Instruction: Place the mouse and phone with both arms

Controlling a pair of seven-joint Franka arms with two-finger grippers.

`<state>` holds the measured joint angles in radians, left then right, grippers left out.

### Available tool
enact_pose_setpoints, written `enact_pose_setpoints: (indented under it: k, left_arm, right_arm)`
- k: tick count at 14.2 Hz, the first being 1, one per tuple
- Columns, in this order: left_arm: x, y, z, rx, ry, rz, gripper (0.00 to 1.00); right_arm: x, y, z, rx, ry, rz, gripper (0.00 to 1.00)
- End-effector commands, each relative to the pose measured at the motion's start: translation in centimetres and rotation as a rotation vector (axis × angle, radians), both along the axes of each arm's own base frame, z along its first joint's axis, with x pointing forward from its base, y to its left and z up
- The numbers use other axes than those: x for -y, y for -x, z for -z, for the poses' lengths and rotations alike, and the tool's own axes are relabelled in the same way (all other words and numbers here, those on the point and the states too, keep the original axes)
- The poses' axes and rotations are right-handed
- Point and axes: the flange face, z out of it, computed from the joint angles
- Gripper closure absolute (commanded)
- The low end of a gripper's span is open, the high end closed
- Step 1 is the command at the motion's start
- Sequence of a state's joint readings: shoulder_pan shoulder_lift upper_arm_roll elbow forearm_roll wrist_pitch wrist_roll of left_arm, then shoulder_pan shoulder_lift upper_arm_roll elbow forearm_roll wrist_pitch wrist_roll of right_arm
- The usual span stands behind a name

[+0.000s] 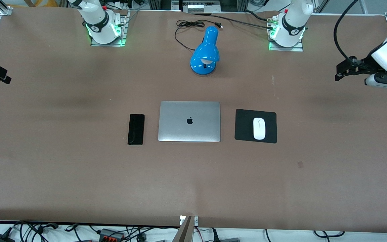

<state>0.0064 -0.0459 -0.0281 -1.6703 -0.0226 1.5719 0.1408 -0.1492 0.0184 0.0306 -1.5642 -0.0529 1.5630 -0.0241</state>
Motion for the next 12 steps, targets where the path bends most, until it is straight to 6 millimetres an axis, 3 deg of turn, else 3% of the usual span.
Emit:
enact_pose_setpoints:
  k: [1, 3, 12]
  left_arm:
    - [-0.6, -0.2, -0.6, 0.003, 0.001, 0.024, 0.00]
    - [-0.3, -0.2, -0.6, 0.005, -0.001, 0.014, 0.00]
    - [0.2, -0.2, -0.9, 0.013, -0.017, 0.027, 0.00]
  right_arm:
    - [0.2, -0.2, 0.2, 0.016, 0.010, -0.015, 0.00]
    - [1.0, -0.9, 1.3, 0.002, 0.003, -0.017, 0.00]
    - [1.0, -1.1, 1.3, -0.005, 0.002, -0.008, 0.00]
